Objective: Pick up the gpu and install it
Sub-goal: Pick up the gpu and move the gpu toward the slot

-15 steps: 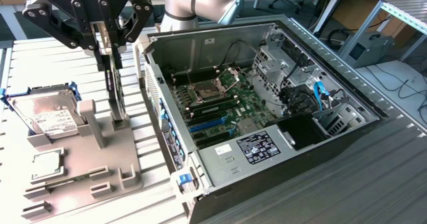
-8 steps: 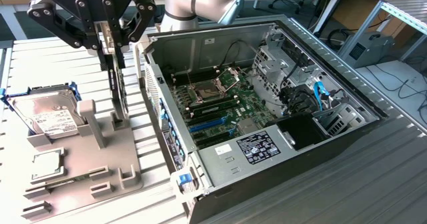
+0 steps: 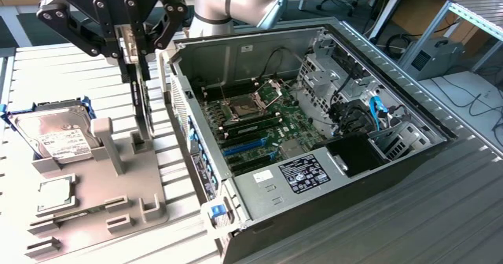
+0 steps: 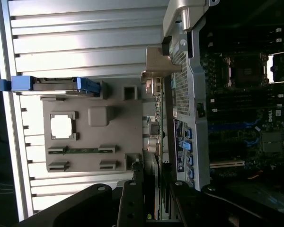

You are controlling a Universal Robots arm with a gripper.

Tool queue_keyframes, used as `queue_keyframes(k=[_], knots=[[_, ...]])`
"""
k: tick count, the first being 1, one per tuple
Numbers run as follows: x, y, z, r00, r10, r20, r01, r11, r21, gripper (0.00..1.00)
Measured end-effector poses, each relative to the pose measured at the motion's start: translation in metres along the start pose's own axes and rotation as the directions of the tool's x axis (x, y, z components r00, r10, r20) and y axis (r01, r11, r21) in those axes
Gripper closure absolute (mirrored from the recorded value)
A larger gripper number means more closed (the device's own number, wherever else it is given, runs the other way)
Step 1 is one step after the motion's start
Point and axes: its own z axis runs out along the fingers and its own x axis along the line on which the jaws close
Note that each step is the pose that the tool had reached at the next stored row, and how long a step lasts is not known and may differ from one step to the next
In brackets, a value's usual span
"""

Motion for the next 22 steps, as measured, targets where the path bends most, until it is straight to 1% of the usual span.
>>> queue_keyframes(k=[7, 22], knots=[[-0.0027, 0.0002, 0.0001, 1.0000, 0.000, 0.0001, 0.000, 1.0000, 0.0013, 0.74], [-0.0095, 0.0009, 0.0002, 1.0000, 0.000, 0.0004, 0.000, 1.0000, 0.0060, 0.74]])
